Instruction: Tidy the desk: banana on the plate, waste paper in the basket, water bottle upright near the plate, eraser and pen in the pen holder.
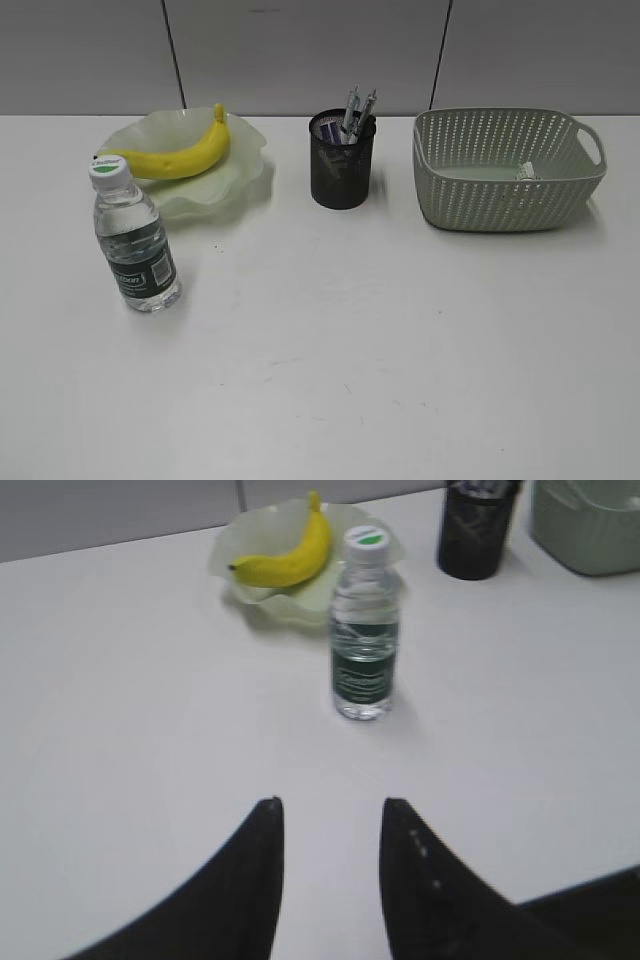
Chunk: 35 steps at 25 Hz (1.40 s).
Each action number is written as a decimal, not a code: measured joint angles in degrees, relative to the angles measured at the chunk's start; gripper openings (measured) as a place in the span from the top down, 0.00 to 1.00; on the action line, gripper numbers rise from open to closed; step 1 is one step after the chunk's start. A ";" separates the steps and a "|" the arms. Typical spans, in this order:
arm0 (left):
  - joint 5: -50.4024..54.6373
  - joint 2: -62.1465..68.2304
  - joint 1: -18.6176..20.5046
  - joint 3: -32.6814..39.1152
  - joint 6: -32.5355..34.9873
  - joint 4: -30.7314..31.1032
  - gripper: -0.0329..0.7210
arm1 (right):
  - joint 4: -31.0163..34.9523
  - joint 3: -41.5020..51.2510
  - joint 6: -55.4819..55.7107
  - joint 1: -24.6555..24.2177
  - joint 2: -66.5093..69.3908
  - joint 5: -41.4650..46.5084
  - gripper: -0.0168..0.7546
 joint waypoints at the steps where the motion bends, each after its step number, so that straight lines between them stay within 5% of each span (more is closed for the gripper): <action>1: 0.00 0.00 2.56 0.00 0.00 0.00 0.63 | 0.00 0.00 0.00 -2.45 0.00 0.00 0.65; 6: -0.06 0.00 16.05 0.00 0.00 0.00 0.64 | 0.00 0.00 0.08 -14.67 0.00 0.00 0.65; 12: -0.26 -0.85 23.89 0.00 0.00 0.00 0.64 | 0.05 0.00 0.03 -17.13 0.00 0.00 0.65; 35: -0.31 -1.80 21.73 0.00 0.00 0.01 0.64 | 0.17 0.00 0.09 -17.20 0.00 0.00 0.65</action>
